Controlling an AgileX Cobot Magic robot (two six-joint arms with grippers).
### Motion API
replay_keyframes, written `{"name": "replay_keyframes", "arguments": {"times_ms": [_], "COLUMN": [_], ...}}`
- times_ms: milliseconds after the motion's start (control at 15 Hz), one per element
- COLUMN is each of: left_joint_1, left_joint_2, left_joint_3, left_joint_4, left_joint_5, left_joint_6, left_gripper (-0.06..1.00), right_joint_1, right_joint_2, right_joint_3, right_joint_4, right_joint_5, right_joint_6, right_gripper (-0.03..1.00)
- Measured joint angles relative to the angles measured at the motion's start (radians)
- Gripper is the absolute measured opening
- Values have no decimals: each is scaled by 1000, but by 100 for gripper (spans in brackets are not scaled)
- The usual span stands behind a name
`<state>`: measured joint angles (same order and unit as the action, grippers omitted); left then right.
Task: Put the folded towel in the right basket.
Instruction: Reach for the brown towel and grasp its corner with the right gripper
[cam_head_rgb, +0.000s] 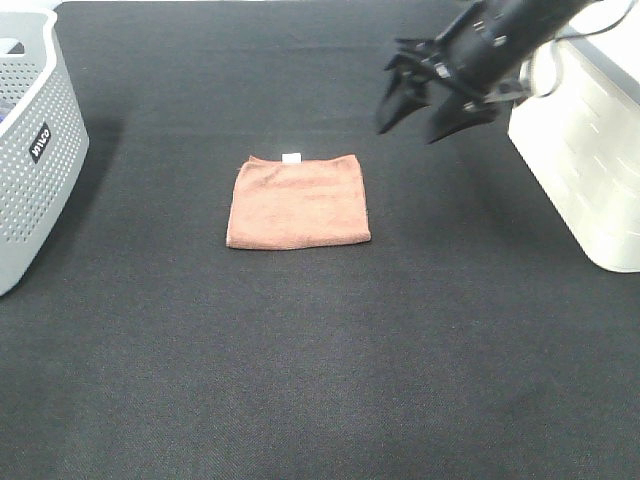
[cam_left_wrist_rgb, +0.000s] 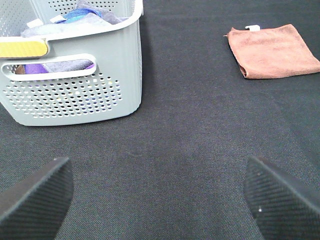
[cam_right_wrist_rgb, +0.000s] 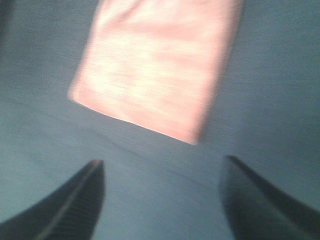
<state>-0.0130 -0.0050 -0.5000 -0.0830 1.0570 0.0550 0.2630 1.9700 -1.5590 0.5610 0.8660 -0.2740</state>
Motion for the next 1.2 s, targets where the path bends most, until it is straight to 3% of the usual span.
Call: {"name": "replay_keyframes", "arguments": {"times_ms": [200, 867, 1200], "left_joint_1": [0, 0, 0], "left_joint_2": [0, 0, 0], "left_joint_3": [0, 0, 0], "left_joint_4": [0, 0, 0], "left_joint_5": [0, 0, 0], "left_joint_6": [0, 0, 0], "left_gripper": [88, 88, 88], "right_joint_1": [0, 0, 0], "right_joint_2": [173, 491, 520], "right_joint_3": [-135, -368, -382], "right_joint_4": [53, 90, 146], "right_joint_5": [53, 48, 47], "right_joint_6": [0, 0, -17], "right_gripper": [67, 67, 67]}}
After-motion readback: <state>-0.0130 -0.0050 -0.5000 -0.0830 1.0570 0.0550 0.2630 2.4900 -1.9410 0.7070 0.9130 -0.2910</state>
